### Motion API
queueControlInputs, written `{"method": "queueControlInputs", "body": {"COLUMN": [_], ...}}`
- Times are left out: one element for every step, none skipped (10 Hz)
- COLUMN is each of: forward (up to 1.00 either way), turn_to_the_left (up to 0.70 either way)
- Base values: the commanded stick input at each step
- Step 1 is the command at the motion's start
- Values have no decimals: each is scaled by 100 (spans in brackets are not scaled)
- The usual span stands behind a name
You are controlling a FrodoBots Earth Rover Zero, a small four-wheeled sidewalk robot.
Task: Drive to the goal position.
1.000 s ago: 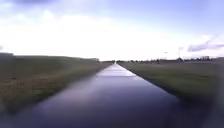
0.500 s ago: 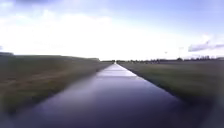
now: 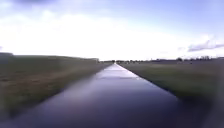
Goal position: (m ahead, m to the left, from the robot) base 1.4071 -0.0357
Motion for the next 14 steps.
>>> {"method": "queueControlInputs", "body": {"forward": [45,45,45,45,45,45,45,45,45,45,45,45,45,45], "turn_to_the_left": [0,0,0,0,0,0,0,0,0,-2,-8,-14,-20,-26]}}
